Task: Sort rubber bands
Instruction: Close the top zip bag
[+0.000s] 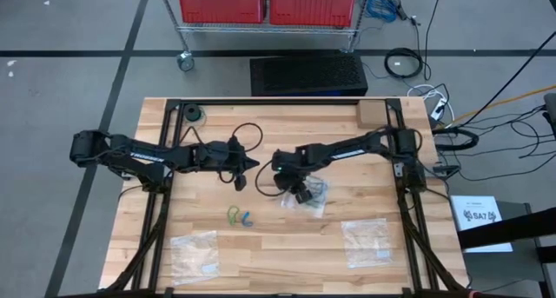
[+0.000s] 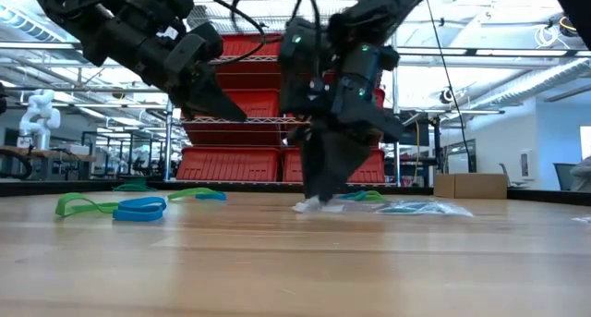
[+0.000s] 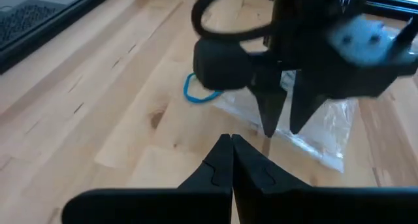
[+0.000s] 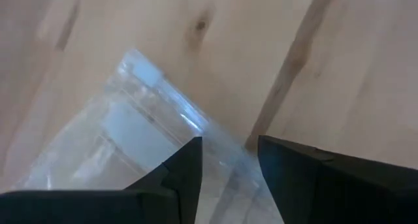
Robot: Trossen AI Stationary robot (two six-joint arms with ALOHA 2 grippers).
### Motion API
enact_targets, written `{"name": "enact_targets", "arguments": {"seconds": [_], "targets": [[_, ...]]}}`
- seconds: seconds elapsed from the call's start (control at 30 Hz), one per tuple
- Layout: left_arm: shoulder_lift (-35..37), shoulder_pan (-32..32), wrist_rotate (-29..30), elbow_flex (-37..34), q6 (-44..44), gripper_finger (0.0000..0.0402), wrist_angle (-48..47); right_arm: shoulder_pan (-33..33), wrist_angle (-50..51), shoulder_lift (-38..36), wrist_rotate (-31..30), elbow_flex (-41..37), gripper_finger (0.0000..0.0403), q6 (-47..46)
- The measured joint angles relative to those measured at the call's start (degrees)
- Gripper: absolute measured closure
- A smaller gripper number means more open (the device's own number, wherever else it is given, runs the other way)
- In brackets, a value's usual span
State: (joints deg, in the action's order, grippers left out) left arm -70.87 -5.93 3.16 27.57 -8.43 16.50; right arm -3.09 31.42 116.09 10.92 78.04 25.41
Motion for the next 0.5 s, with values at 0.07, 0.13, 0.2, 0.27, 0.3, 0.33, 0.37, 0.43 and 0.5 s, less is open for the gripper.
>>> {"name": "enact_targets", "arguments": {"seconds": [0.07,0.13,0.2,0.27,0.3,0.33,0.37,0.43,0.5], "targets": [[0.00,0.01,0.00,0.00,-0.02,0.0401,-0.19,0.02,3.23,1.97,-0.05,2.55,0.0263,1.27],[0.00,0.02,0.00,0.00,0.13,0.0401,-0.15,0.02,4.80,3.23,-0.20,4.13,0.0272,1.44],[0.00,0.00,0.02,0.00,0.14,0.0401,-0.19,0.01,5.37,3.99,-0.13,4.87,0.0293,1.48],[0.00,0.00,0.01,0.00,0.13,0.0401,-0.28,-0.02,5.31,4.22,-0.09,4.99,0.0327,1.72],[0.00,0.00,0.02,0.02,0.11,0.0401,-0.32,0.05,5.26,4.12,-0.37,4.99,0.0347,1.83],[0.00,0.00,0.02,0.02,0.11,0.0401,-0.36,0.10,5.17,3.93,-0.60,4.95,0.0370,1.84],[0.00,0.00,0.02,0.02,0.11,0.0401,-0.25,0.12,5.19,3.62,-0.56,4.88,0.0386,1.65],[0.10,0.00,0.02,0.04,0.11,0.0401,-0.29,0.20,5.23,2.76,-0.43,4.61,0.0394,0.19],[0.42,0.02,0.12,0.04,0.11,0.0401,-0.08,0.23,4.82,1.26,-0.89,4.57,0.0396,-1.20]]}}
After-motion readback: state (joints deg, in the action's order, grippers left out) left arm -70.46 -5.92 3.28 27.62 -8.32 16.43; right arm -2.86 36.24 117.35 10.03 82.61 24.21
